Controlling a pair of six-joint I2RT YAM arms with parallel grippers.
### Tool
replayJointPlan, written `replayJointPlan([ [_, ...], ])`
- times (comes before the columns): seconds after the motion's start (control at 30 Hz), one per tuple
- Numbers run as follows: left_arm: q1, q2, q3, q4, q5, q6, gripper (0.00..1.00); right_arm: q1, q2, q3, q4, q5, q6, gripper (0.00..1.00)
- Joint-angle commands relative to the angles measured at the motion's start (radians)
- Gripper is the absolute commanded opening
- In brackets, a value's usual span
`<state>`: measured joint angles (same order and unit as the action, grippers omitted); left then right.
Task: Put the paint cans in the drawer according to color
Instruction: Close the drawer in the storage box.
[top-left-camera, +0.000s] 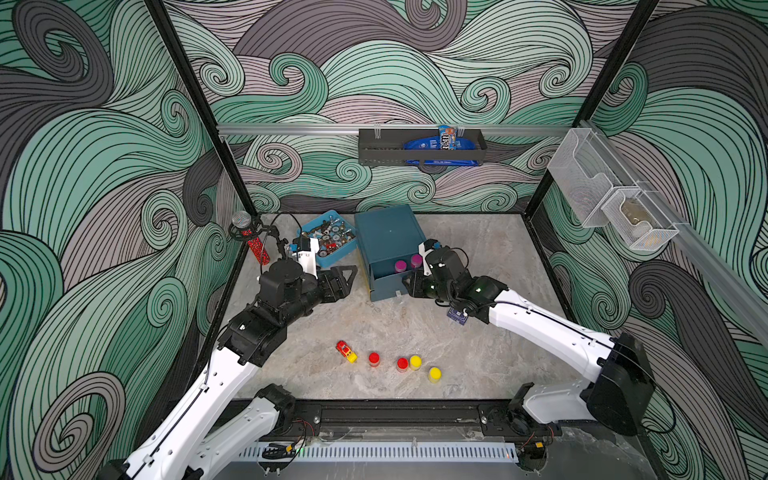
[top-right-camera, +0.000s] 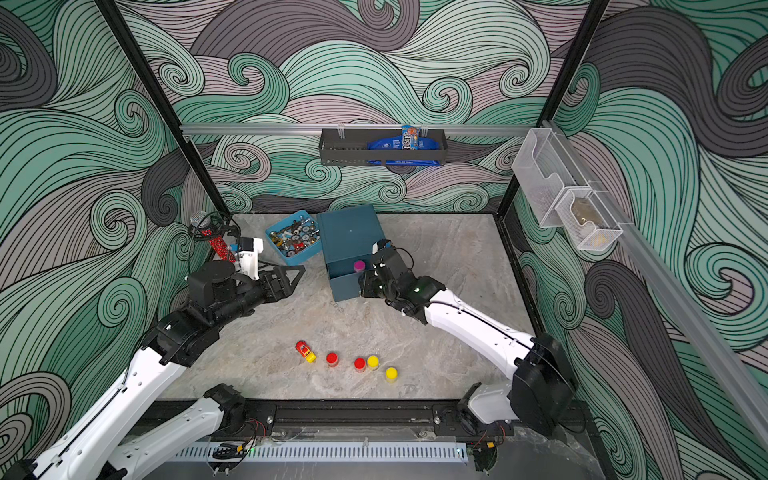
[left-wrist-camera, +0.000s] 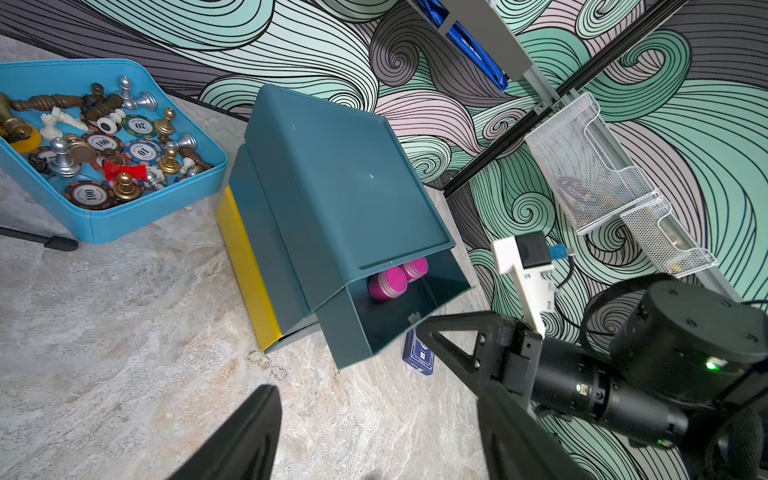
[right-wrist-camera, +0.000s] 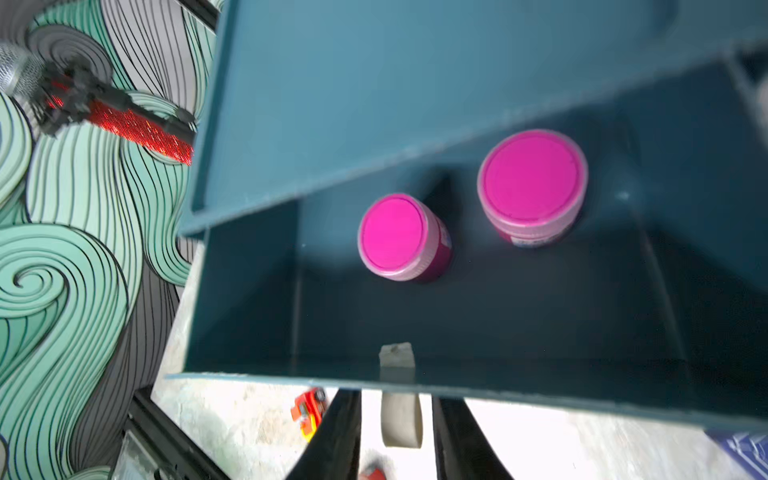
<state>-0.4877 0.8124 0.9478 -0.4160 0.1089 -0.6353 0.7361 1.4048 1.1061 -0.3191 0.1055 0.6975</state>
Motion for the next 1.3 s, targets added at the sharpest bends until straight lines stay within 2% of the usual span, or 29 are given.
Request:
replayJointPlan([
  [0.0, -0.005, -0.013, 0.032, -0.015, 0.008, 0.013, 0.77, -0.012, 0.023, 0.045, 0.092, 0.028, -0.016, 0.31],
  [0.23, -0.005, -0.014, 0.029, -0.016, 0.006, 0.014, 0.77, -0.018, 0.102, 0.08, 0.133, 0.039, 0.002, 0.34],
  [0.5, -0.006, -0.032, 0.005, -0.014, 0.015, 0.036, 0.77, -0.021, 0.074, 0.042, 0.166, 0.018, 0.023, 0.39],
  [0.63, -0.006, -0.041, -0.008, -0.017, 0.047, 0.077, 0.76, -0.027, -0.015, -0.055, 0.166, -0.001, 0.06, 0.43],
  [0.73, -0.005, -0.063, -0.02, -0.014, 0.078, 0.129, 0.75, -0.036, -0.085, -0.171, 0.205, -0.06, 0.115, 0.45],
  [0.9, -0.006, -0.087, -0.034, -0.038, 0.1, 0.209, 0.74, -0.043, -0.151, -0.319, 0.34, -0.148, 0.195, 0.4],
  [1.07, -0.005, -0.092, -0.046, -0.041, 0.12, 0.226, 0.72, -0.07, -0.119, -0.258, 0.359, -0.127, 0.194, 0.38],
  [1.27, -0.005, -0.133, -0.056, -0.063, 0.124, 0.327, 0.68, -0.129, -0.063, -0.227, 0.468, -0.139, 0.277, 0.36],
])
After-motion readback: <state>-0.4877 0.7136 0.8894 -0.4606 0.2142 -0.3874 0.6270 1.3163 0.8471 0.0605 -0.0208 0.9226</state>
